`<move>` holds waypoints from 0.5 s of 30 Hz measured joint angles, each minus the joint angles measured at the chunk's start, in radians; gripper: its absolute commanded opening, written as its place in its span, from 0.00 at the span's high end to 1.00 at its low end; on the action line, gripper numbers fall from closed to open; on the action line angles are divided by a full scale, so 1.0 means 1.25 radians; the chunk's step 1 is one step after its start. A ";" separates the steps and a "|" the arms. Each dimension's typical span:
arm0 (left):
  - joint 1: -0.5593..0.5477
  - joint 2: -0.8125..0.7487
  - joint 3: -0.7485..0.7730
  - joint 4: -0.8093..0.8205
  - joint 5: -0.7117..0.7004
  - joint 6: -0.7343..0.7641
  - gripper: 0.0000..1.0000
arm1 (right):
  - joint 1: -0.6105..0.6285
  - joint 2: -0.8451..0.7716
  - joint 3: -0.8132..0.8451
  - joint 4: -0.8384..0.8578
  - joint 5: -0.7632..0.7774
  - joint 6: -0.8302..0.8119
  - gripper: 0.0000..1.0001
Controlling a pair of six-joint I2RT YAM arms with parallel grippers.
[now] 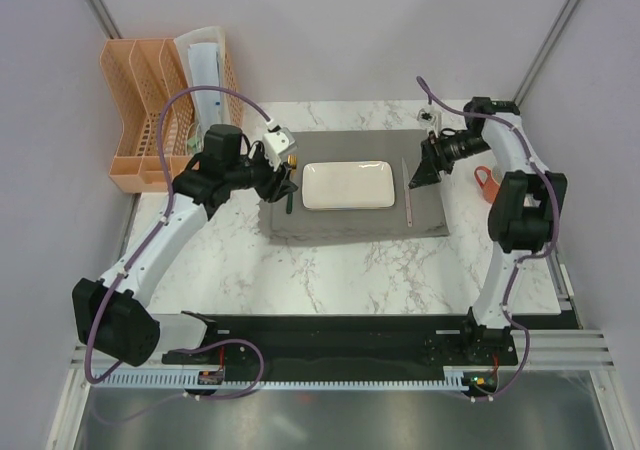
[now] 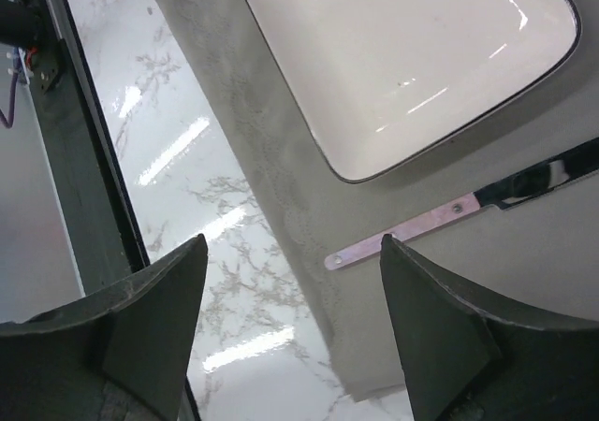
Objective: Set the dinner table for one person
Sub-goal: Place the knife on the napkin.
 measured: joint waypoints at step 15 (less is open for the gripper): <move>0.065 -0.078 -0.034 0.126 -0.395 -0.040 0.16 | 0.013 -0.485 -0.577 0.543 0.401 0.509 0.30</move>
